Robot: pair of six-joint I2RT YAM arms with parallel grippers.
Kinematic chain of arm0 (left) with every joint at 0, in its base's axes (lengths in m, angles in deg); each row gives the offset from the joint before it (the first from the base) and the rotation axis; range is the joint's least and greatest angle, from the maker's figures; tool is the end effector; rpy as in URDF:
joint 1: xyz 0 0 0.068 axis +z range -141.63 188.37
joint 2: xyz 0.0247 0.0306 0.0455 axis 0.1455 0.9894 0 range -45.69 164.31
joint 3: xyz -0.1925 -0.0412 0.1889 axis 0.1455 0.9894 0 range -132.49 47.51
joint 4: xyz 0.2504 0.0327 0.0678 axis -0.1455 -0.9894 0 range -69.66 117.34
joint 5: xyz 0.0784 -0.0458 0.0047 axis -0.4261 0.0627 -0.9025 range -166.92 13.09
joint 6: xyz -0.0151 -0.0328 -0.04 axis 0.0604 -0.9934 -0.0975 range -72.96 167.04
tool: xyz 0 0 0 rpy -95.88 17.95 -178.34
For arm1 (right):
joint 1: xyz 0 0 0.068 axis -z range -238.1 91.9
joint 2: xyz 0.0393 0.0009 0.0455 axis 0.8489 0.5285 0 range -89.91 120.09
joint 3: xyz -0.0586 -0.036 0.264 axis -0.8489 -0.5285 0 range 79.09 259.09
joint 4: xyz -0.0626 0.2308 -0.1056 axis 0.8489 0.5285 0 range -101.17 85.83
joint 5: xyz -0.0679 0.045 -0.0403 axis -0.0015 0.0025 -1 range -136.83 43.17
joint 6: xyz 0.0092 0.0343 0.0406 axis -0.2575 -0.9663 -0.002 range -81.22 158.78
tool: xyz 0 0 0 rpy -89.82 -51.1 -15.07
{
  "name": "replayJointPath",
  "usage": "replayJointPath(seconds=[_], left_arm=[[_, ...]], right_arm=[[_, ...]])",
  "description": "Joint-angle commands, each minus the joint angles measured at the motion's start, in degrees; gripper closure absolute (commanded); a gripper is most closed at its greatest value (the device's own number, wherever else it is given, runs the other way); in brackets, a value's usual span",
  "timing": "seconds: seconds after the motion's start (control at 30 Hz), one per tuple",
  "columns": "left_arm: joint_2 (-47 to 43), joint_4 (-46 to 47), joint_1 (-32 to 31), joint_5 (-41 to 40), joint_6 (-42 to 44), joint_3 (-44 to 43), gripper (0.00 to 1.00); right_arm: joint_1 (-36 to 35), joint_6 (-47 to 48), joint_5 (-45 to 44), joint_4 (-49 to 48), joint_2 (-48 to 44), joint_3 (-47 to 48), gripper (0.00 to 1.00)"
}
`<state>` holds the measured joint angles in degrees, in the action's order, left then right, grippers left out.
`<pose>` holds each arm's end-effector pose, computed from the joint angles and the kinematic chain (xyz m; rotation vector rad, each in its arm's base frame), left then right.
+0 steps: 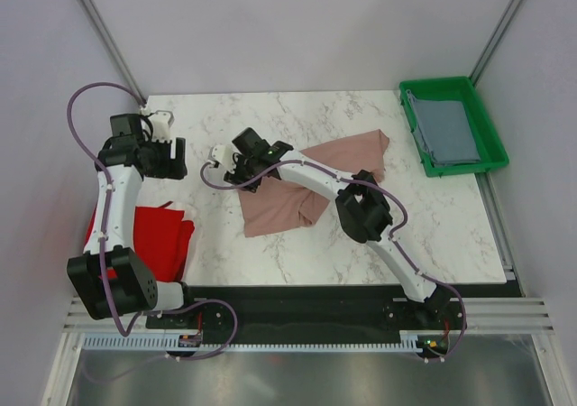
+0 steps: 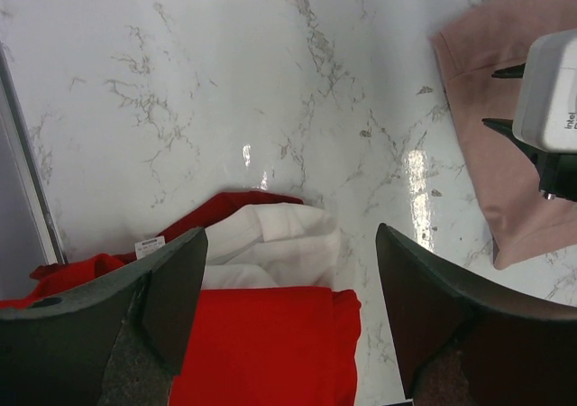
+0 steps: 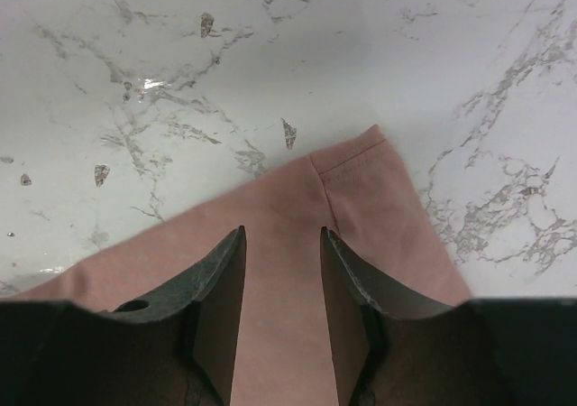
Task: Fold and stack the t-shirts
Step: Flatten the tshirt out
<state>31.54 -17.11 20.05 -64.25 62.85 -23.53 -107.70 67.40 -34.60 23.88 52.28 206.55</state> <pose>0.2764 0.0492 0.3203 0.1837 2.4191 -0.0552 0.3513 0.4245 0.1880 -1.6246 1.8452 0.4226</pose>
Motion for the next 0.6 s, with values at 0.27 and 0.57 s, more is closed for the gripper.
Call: replayJointPath(seconds=[0.27,0.57], left_arm=[[-2.4,0.5,0.4,2.0,-3.0,1.9,0.18],[-4.5,0.5,0.4,1.7,-2.3,4.0,0.18]], right_arm=[[0.0,-2.6,0.0,-5.9,2.3,0.6,0.70],[0.0,-3.2,-2.9,-6.8,1.2,-1.0,0.86]])
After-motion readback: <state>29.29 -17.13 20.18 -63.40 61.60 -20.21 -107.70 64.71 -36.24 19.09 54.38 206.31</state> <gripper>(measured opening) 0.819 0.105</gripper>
